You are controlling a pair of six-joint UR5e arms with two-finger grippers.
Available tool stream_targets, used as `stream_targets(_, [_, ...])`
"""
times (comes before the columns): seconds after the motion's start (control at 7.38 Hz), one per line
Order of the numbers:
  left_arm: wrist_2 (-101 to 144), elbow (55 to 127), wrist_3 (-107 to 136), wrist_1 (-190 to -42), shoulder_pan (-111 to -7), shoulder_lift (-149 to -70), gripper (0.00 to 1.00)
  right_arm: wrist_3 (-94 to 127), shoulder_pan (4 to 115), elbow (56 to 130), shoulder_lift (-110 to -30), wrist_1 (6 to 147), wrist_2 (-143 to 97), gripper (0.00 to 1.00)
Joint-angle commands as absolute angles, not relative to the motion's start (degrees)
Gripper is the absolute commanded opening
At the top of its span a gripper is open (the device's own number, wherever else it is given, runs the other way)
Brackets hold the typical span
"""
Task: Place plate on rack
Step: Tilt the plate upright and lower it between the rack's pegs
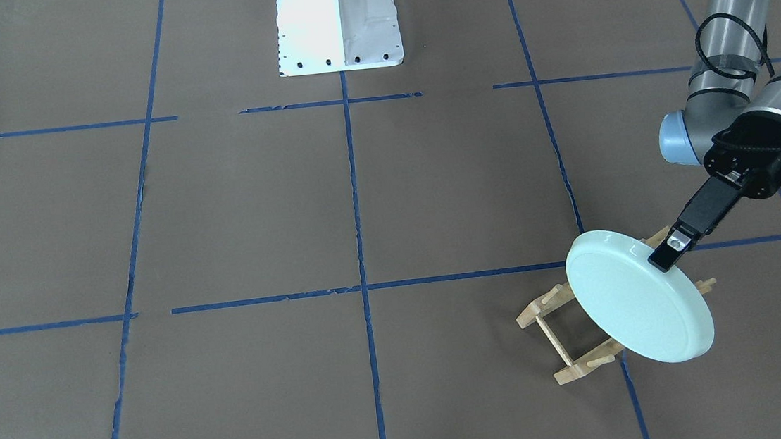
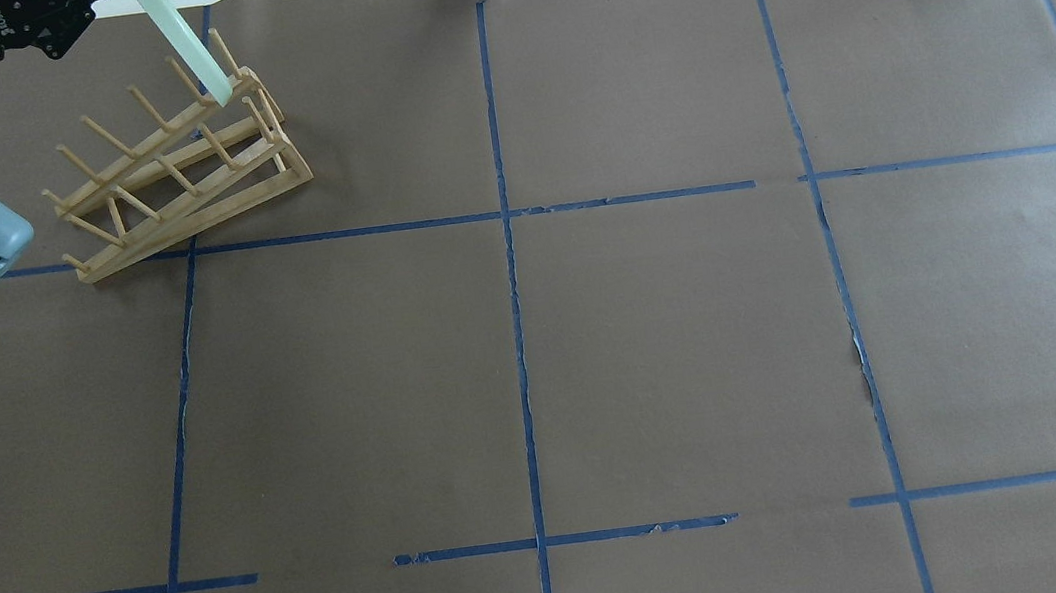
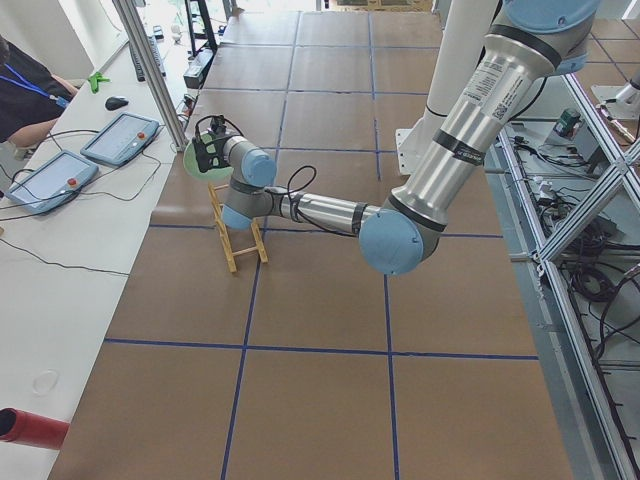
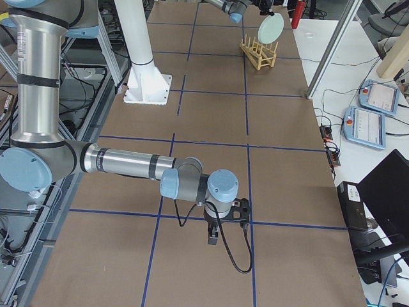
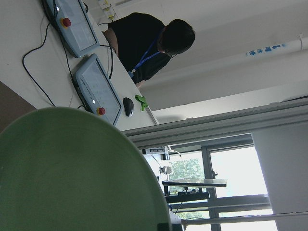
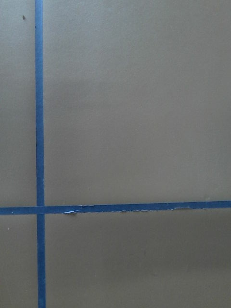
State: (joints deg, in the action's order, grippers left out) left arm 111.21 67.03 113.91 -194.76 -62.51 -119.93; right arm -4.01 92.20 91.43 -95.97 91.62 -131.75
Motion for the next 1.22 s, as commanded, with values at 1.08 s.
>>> stream_targets(1.08, [108.81,63.72,111.45,-194.77,-58.97,-119.53,0.00,-4.04,92.20,91.41,-95.98,91.58,-131.75,1.00])
